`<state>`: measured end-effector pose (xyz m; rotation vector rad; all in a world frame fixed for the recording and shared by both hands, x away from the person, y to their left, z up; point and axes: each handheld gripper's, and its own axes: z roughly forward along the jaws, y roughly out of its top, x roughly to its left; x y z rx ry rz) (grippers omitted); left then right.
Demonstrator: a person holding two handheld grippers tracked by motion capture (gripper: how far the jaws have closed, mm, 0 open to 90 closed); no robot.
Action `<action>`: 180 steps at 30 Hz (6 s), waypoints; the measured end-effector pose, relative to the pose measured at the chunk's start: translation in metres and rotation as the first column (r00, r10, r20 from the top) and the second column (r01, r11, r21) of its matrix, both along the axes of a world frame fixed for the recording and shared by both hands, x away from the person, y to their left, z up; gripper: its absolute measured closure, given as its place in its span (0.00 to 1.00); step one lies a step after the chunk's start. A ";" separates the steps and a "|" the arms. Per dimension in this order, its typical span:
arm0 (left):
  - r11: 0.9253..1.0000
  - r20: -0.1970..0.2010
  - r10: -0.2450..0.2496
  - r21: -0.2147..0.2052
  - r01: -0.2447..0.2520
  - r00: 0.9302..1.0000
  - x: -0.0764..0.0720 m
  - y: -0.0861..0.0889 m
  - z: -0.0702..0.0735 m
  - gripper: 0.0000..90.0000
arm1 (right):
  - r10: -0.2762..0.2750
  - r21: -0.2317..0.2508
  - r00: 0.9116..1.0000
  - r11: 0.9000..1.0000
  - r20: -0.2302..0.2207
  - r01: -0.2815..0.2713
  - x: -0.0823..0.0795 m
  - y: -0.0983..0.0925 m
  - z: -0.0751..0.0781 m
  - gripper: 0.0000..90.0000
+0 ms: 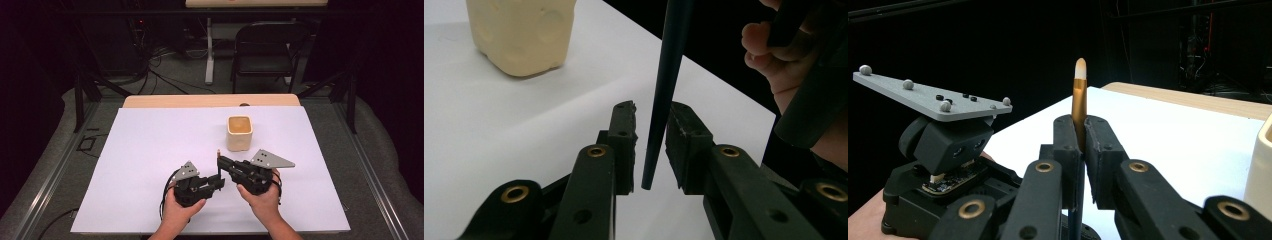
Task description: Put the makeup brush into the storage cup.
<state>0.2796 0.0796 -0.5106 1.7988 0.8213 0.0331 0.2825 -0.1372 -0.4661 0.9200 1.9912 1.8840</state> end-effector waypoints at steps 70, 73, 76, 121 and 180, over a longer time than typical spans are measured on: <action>0.988 0.160 0.024 0.147 -0.047 0.987 -0.006 0.002 0.005 0.93 | 0.040 0.020 0.997 0.999 -0.064 -0.039 0.005 0.001 -0.001 0.71; 0.988 0.163 0.019 0.151 -0.044 0.986 -0.006 0.001 0.005 0.93 | 0.039 0.022 0.997 0.999 -0.063 -0.038 0.005 0.001 0.000 0.71; 0.987 0.166 0.015 0.155 -0.041 0.986 -0.007 0.000 0.005 0.93 | 0.040 0.023 0.997 0.999 -0.071 -0.038 0.005 0.000 0.000 0.72; 0.983 0.169 -0.009 0.181 -0.022 0.986 -0.009 -0.006 0.002 0.93 | 0.038 0.023 0.992 0.999 -0.123 -0.035 0.009 -0.005 0.001 0.91; 0.976 0.230 0.090 0.172 -0.131 0.969 -0.001 0.046 -0.014 0.38 | -0.086 -0.089 0.995 0.992 0.052 0.090 0.008 -0.010 0.015 0.93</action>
